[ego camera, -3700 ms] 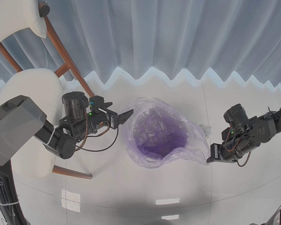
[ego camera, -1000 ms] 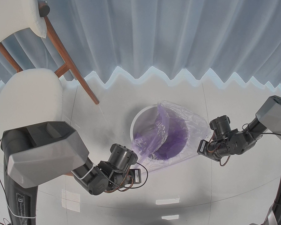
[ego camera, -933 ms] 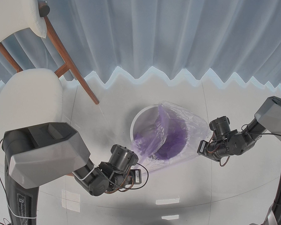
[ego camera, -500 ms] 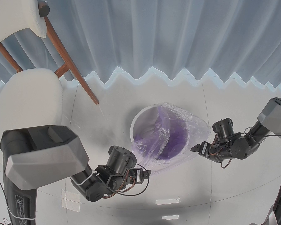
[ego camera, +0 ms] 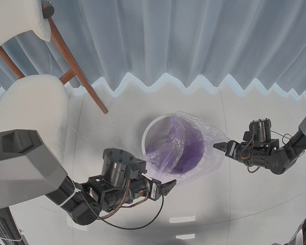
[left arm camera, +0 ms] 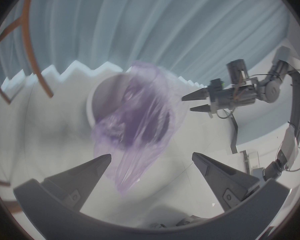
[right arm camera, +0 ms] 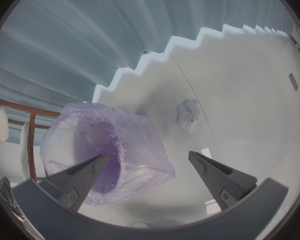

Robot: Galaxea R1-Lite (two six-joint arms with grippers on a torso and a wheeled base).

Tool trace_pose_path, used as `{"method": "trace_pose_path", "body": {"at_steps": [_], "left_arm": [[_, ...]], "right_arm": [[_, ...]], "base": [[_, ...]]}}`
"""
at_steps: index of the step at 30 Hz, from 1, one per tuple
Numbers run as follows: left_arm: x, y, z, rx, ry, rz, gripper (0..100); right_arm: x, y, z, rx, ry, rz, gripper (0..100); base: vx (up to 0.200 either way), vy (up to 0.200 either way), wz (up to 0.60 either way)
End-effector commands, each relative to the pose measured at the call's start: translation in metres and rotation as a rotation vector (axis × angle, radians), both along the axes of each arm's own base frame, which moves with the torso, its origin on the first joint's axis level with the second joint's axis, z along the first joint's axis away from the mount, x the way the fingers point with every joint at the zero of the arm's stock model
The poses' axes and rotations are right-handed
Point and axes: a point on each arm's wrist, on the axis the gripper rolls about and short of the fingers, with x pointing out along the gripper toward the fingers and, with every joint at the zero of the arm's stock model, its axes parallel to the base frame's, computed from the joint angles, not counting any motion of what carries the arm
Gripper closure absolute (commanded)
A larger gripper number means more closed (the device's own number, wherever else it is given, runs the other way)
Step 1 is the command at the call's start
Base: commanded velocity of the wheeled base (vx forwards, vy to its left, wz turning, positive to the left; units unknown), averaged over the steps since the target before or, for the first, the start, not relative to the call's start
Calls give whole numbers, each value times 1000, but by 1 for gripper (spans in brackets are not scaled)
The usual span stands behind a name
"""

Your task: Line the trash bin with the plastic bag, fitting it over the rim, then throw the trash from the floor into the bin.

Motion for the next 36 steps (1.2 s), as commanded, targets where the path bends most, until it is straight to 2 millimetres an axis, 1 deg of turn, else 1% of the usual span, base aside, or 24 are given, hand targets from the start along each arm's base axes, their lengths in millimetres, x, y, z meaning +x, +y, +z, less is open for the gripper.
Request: {"method": "trace_pose_path", "body": {"at_steps": [1, 2, 3, 4, 6, 8, 9, 11, 13, 16, 18, 22, 23, 28, 33, 36], "left_arm": [[0, -15, 29, -37, -124, -90, 0], [4, -20, 30, -42, -141, -106, 0], [5, -21, 30, -44, -142, -107, 0], [12, -28, 31, -56, -157, -122, 0], [23, -34, 35, -61, -190, -112, 0], [23, -34, 35, -61, -190, -112, 0], [42, -44, 36, -57, -237, -72, 0], [51, -44, 35, -56, -251, -51, 0], [56, -45, 32, -33, -254, -50, 0], [58, -45, 30, -9, -247, -52, 0], [60, -47, 31, -2, -251, -40, 0], [67, -50, 25, 13, -254, -8, 0], [67, -50, 24, 15, -254, -7, 100], [71, -45, 24, 21, -255, 6, 100], [83, -33, 27, 9, -265, 48, 100], [86, -30, 29, 3, -272, 61, 100]], "right_arm": [[5, -1, 10, -19, -78, 24, 0], [10, 0, 11, -22, -97, 29, 0], [10, 0, 12, -21, -101, 28, 0], [17, -1, 14, -18, -123, 22, 0], [22, -2, 16, -15, -142, 14, 0], [22, -2, 16, -15, -142, 14, 0], [31, -1, 20, -14, -172, 27, 0], [36, 0, 24, -15, -193, 42, 0], [42, 0, 24, -20, -207, 50, 0], [53, 3, 26, -25, -236, 57, 0], [58, 4, 28, -25, -248, 58, 0], [63, 5, 30, -24, -263, 57, 0], [64, 6, 30, -23, -263, 59, 0], [66, 6, 25, -26, -255, 60, 0], [66, 9, 21, -11, -244, 98, 0], [69, 11, 17, -7, -241, 120, 0]], "base": [[0, 0, 0], [0, 0, 0], [0, 0, 0], [0, 0, 0], [0, 0, 0], [0, 0, 0], [0, 0, 0], [0, 0, 0], [0, 0, 0], [0, 0, 0], [0, 0, 0], [0, 0, 0], [0, 0, 0], [0, 0, 0], [0, 0, 0], [0, 0, 0]]}}
